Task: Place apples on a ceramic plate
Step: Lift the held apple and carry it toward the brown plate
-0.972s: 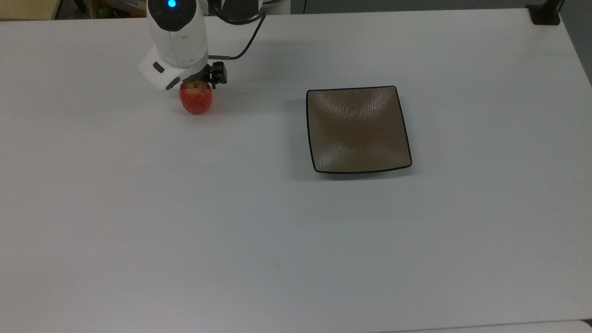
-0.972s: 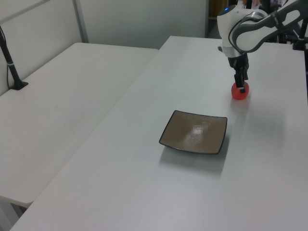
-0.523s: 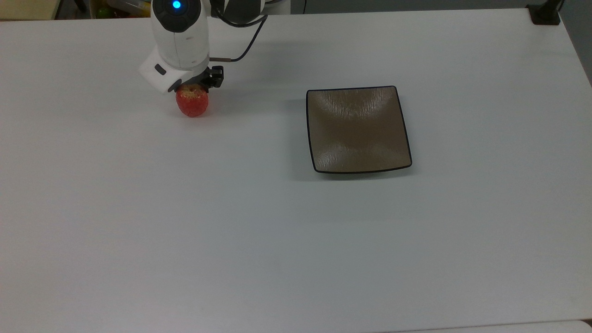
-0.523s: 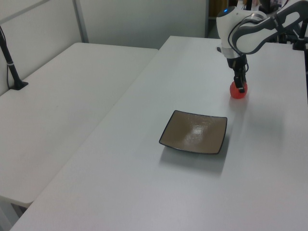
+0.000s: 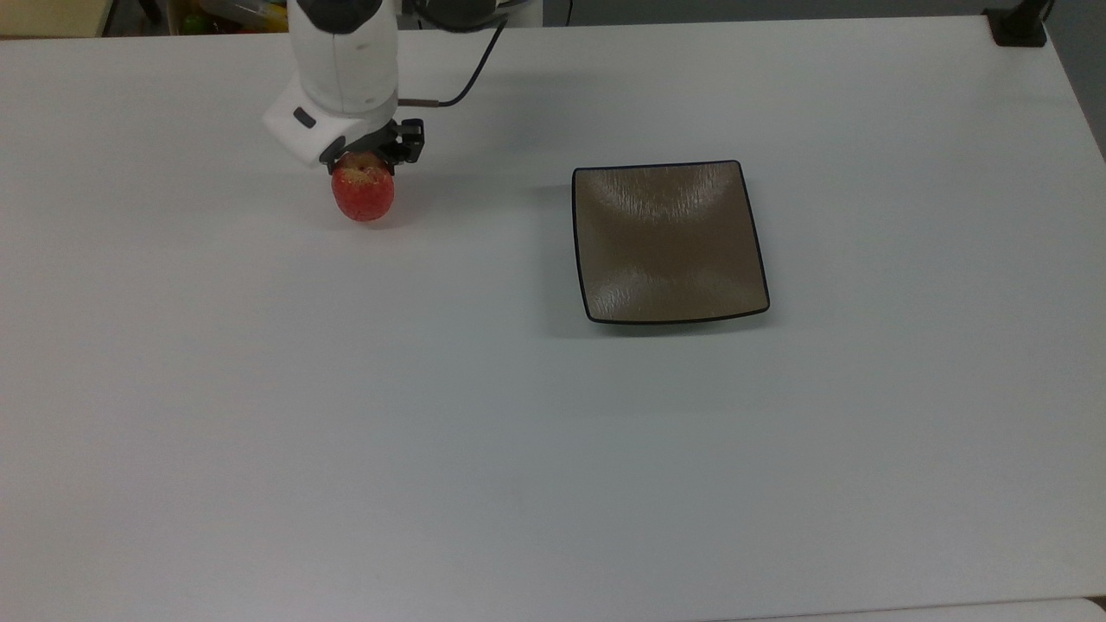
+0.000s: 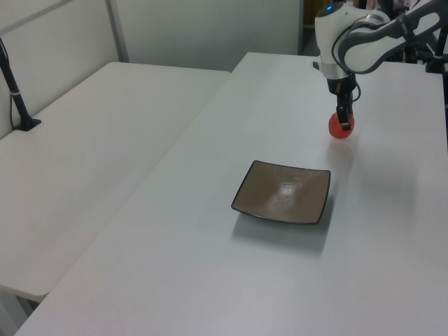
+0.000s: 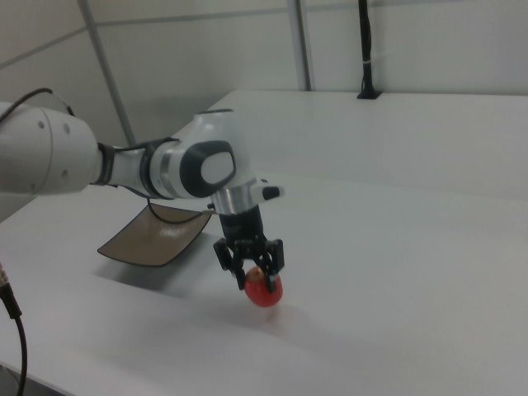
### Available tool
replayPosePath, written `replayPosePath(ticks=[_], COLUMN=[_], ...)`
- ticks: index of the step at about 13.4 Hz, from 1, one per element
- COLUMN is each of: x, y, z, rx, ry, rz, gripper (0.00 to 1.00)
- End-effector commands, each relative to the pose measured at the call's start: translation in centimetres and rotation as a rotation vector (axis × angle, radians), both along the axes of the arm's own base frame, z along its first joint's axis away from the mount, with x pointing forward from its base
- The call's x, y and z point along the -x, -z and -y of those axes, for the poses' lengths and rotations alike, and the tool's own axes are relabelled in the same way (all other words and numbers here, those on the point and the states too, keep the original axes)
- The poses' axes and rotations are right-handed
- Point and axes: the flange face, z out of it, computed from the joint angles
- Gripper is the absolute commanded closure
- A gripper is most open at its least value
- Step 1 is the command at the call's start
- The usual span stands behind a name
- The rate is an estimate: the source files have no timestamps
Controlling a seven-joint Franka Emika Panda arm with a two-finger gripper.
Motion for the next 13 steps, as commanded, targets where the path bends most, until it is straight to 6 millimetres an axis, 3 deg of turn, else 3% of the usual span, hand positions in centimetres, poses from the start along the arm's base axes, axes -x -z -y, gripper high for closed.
replayPosePath(ticks=[1,5,8,11,13], x=[-0.7,-1.8,-1.6,-0.8,0.0], y=[-3.9,-6.7,-6.7,-6.6,-5.4], z=[-4.2,-12.8,-18.4,-22.1,-25.1], rx=[-0.016,-0.077,-0.108,-0.126,-0.130], ry=[0.029,0.057,0.064,0.045,0.033], rz=[0.106,0.203,0.264,0.270,0.252], gripper=[0.54,0.53,0.53,0.53,0.53])
